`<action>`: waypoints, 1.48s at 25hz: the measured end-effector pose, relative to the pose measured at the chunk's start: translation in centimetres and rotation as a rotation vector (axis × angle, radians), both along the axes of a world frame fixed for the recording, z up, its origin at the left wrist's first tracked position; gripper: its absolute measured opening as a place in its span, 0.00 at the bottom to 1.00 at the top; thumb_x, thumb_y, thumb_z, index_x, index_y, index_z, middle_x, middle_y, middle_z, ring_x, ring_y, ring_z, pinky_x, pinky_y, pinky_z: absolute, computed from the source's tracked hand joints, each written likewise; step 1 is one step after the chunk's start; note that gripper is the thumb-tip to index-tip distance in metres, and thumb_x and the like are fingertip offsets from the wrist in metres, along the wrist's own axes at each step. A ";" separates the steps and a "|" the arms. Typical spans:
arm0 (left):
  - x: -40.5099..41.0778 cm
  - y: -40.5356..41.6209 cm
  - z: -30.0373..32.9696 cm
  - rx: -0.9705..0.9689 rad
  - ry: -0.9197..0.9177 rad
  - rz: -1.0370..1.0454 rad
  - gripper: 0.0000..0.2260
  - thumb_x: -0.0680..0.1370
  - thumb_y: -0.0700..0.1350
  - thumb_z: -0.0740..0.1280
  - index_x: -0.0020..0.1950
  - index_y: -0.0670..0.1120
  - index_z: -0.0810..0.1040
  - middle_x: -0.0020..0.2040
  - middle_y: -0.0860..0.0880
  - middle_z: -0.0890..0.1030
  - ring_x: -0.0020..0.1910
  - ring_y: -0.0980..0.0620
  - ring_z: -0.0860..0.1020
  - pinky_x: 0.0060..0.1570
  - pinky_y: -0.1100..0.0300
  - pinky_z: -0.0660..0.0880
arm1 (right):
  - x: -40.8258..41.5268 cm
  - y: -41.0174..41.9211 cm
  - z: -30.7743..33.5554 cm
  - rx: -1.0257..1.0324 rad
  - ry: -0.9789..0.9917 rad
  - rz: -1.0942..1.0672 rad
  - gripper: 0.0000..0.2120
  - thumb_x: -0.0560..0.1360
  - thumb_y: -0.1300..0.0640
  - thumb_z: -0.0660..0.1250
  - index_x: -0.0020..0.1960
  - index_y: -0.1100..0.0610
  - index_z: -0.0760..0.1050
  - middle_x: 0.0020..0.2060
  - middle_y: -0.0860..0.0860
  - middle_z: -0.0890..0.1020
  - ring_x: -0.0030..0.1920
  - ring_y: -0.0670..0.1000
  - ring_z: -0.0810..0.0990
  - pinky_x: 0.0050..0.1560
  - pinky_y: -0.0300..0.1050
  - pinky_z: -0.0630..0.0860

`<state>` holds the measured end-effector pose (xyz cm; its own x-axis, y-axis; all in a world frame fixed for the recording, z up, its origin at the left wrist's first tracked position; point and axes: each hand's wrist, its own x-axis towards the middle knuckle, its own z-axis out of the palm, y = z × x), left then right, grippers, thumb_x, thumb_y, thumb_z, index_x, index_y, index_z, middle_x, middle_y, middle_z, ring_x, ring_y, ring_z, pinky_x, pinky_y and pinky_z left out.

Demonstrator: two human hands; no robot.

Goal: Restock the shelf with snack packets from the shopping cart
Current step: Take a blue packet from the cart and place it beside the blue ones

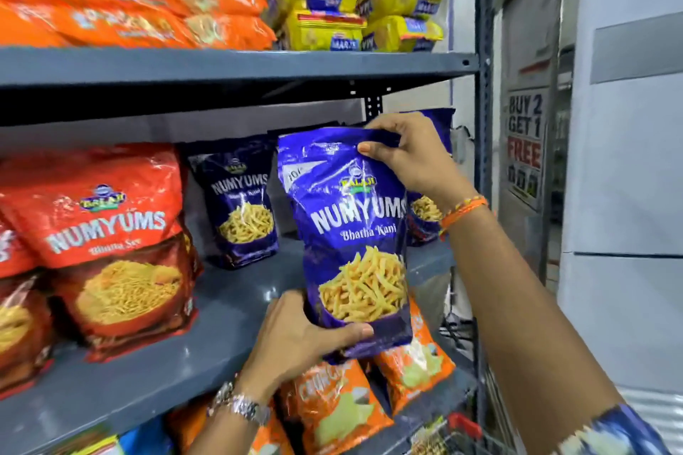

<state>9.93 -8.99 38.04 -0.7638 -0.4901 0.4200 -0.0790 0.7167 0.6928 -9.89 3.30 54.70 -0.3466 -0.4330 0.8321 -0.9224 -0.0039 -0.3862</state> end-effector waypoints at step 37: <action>-16.0 -10.2 2.8 0.226 -0.055 0.272 0.37 0.50 0.67 0.82 0.54 0.49 0.85 0.52 0.49 0.87 0.53 0.48 0.84 0.51 0.57 0.80 | -6.7 -11.1 0.0 0.172 0.319 -0.495 0.23 0.77 0.61 0.66 0.71 0.53 0.71 0.62 0.53 0.82 0.65 0.56 0.78 0.76 0.63 0.55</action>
